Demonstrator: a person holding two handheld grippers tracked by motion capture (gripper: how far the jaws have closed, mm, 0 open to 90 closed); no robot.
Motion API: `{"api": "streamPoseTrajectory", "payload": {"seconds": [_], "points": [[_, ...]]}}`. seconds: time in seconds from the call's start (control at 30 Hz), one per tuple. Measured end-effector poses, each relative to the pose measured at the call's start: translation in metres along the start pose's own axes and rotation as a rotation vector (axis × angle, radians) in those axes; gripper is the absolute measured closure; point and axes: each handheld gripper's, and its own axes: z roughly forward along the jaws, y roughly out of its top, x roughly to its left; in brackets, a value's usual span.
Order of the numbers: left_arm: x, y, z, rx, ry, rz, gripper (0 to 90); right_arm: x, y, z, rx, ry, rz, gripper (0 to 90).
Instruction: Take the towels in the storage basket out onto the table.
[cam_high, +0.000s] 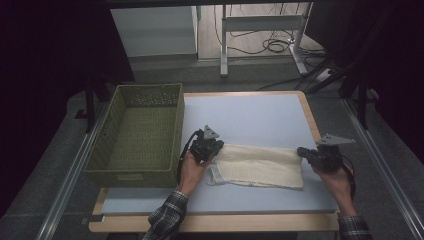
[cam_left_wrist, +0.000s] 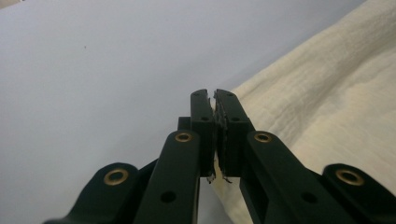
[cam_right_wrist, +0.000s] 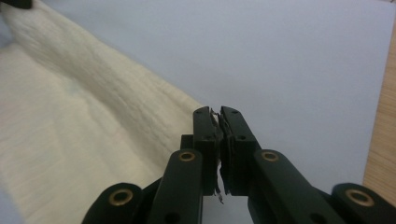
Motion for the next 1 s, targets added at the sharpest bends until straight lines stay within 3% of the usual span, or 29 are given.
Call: {"api": "streamPoseTrajectory", "payload": {"seconds": [0.5, 0.83, 1.0], "points": [[-0.024, -0.04, -0.031, -0.05, -0.086, 0.018, 86.1, 0.033, -0.03, -0.041, -0.015, 0.06, -0.03, 84.9], [-0.039, -0.062, -0.037, -0.019, -0.119, 0.036, 85.3, 0.045, -0.059, -0.041, 0.053, 0.101, -0.019, 84.2], [-0.04, -0.071, -0.034, 0.013, -0.142, 0.014, 79.2, 0.046, -0.07, -0.041, 0.076, 0.125, 0.0, 81.1]]}}
